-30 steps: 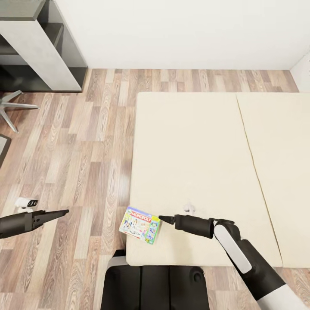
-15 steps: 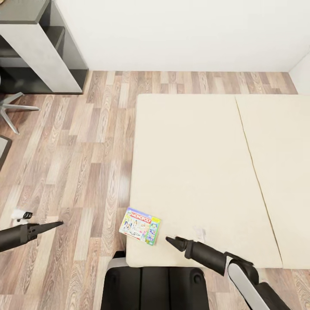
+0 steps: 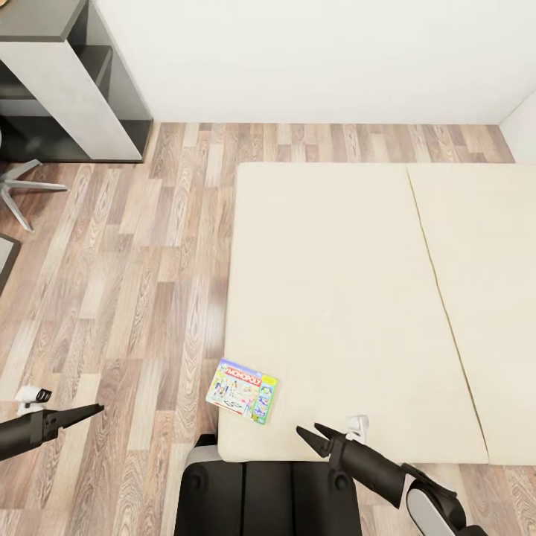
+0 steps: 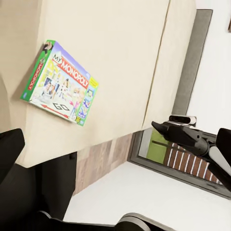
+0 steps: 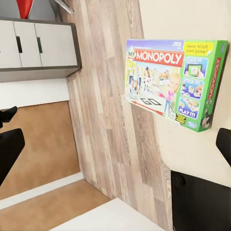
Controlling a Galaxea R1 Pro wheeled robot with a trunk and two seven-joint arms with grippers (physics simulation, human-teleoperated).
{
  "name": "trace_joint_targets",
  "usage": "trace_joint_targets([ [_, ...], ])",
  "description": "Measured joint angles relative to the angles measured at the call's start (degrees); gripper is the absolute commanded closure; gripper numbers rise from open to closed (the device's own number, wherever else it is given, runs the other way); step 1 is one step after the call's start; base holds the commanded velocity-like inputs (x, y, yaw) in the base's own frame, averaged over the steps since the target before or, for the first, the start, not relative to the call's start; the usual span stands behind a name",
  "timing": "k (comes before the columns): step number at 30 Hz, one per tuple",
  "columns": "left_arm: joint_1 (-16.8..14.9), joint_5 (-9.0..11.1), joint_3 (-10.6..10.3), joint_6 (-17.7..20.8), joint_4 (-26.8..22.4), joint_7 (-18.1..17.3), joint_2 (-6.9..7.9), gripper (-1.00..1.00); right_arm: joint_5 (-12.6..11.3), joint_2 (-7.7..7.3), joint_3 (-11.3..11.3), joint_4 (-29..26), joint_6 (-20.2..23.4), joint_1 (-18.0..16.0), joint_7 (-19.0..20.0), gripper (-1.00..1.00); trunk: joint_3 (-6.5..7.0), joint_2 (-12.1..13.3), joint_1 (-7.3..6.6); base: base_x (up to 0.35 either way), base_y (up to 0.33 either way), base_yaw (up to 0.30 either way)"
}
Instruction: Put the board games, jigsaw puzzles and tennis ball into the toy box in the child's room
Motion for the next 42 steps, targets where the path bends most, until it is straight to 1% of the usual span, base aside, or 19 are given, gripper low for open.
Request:
trace_joint_targets([
  [12, 0.09, 0.23, 0.02, -0.22, 0.33, 0.0, -0.09, -1.0, -0.05, -0.24, -0.09, -0.11, -0.07, 0.07, -0.02, -1.0, 0.0, 0.0, 0.0, 0.0, 0.0, 0.0],
  [25, 0.1, -0.06, -0.21, -0.24, 0.39, 0.18, -0.32, -1.0, -0.06, 0.06, -0.09, 0.34, -0.16, 0.07, -0.13, -1.0, 0.02, 0.0, 0.0, 0.0, 0.0, 0.0],
  [42, 0.1, -0.2, -0.28, -0.24, 0.39, 0.42, -0.51, -1.0, 0.11, 0.5, -0.07, 0.53, -0.28, 0.07, -0.03, -1.0, 1.39, 0.0, 0.0, 0.0, 0.0, 0.0],
])
